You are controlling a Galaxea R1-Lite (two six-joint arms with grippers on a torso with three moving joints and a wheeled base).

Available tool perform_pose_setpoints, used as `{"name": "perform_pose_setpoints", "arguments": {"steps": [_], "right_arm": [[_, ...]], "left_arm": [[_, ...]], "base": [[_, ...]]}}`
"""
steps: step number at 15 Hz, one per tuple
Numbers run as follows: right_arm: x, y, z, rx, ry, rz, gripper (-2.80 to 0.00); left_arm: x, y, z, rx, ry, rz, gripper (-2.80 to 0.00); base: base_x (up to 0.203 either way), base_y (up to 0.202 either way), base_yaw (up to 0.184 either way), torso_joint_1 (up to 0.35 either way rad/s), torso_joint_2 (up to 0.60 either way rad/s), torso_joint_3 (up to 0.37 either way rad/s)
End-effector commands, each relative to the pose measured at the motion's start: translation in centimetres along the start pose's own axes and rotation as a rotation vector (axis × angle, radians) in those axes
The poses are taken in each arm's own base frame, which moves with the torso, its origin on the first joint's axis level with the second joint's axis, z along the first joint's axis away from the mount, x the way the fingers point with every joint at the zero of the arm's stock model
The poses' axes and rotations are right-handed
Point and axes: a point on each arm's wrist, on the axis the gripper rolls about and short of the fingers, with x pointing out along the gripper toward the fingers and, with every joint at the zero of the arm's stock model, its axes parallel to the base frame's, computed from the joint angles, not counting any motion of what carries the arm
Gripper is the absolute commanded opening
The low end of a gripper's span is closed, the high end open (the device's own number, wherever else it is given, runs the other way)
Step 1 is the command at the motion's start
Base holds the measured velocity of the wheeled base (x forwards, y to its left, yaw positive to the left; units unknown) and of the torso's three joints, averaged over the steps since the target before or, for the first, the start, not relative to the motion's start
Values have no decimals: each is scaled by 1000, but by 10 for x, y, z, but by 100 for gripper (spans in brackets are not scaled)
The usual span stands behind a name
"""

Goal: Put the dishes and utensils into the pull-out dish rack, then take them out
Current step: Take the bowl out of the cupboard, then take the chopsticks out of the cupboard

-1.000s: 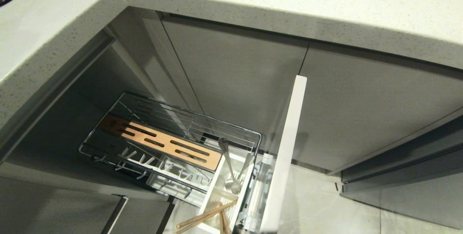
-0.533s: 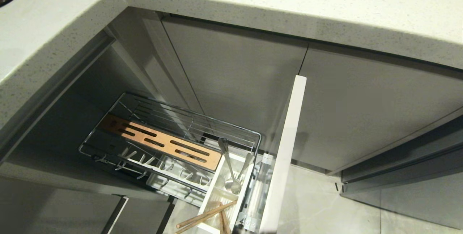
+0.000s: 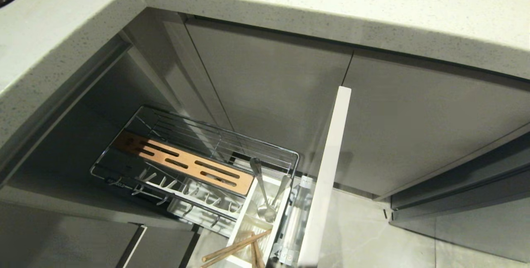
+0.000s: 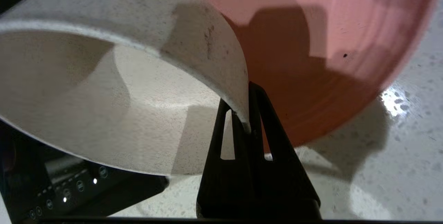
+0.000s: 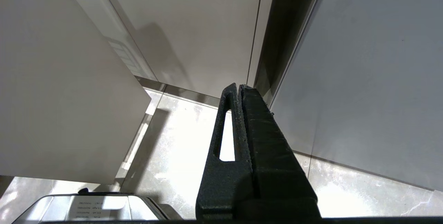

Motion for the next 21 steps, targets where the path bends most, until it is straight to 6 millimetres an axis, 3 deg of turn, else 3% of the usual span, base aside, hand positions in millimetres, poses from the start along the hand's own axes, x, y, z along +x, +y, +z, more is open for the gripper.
{"name": "perform_pose_setpoints", "arguments": {"steps": [1,6,7,15,18,21], "right_arm": [[2,0,-7,0,27,0,-280],[2,0,-7,0,26,0,-280],[2,0,-7,0,26,0,-280],[2,0,-7,0,26,0,-280],[2,0,-7,0,26,0,-280],[2,0,-7,0,26,0,-280]], "left_arm": [[24,-5,8,13,74,-12,-280],[29,-6,10,6,86,-36,-280],[29,-6,10,6,86,-36,0],[25,-3,16,-21,6,5,0],[7,1,23,-68,-149,47,0],[-24,7,33,-213,-413,15,0]], "base": [[0,0,0,0,0,0],[0,0,0,0,0,0],[0,0,0,0,0,0],[0,0,0,0,0,0],[0,0,0,0,0,0],[0,0,0,0,0,0]]}}
